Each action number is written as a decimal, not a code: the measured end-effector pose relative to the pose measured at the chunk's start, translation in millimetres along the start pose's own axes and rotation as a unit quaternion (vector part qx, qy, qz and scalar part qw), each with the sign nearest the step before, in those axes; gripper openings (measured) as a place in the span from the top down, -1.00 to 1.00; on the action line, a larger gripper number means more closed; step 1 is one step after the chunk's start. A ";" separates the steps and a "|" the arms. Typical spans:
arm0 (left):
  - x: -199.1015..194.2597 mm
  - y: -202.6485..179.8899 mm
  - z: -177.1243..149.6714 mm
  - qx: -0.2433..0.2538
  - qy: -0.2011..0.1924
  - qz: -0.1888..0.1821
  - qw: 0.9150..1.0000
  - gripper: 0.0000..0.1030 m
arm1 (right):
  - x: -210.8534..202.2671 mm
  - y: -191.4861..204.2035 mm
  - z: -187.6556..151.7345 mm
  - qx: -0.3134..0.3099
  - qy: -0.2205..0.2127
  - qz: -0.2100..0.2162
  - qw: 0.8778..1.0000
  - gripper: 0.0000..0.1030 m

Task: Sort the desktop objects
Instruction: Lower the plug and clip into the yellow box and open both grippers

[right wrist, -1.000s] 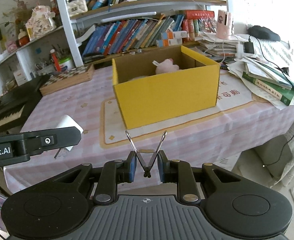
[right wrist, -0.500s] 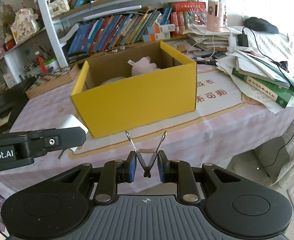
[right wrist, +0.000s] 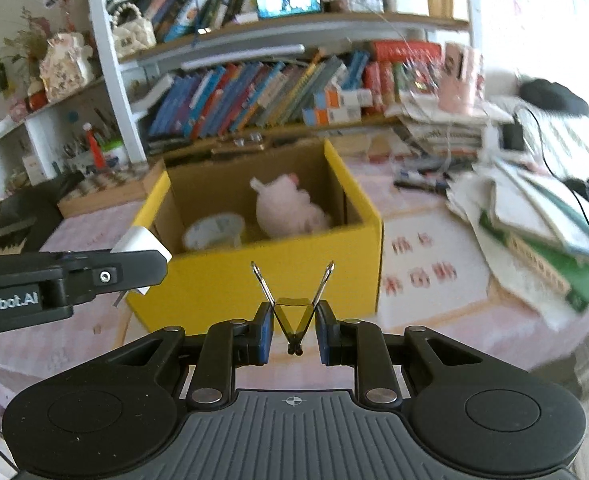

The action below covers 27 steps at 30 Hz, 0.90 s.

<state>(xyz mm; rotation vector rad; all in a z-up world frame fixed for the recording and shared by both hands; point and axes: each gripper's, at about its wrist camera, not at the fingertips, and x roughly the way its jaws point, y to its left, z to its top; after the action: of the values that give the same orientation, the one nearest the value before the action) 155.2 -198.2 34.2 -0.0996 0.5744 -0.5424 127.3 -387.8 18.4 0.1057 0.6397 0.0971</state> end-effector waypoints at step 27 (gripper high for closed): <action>101.4 43.4 34.0 0.045 0.050 0.117 0.991 0.55 | 132.0 14.5 72.2 -0.196 0.066 0.101 0.973 0.56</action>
<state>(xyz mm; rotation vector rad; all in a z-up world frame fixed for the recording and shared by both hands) 265.0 -215.1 2.8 0.0803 0.6478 -0.3447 275.1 -362.2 0.0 -0.2200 0.7301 0.4278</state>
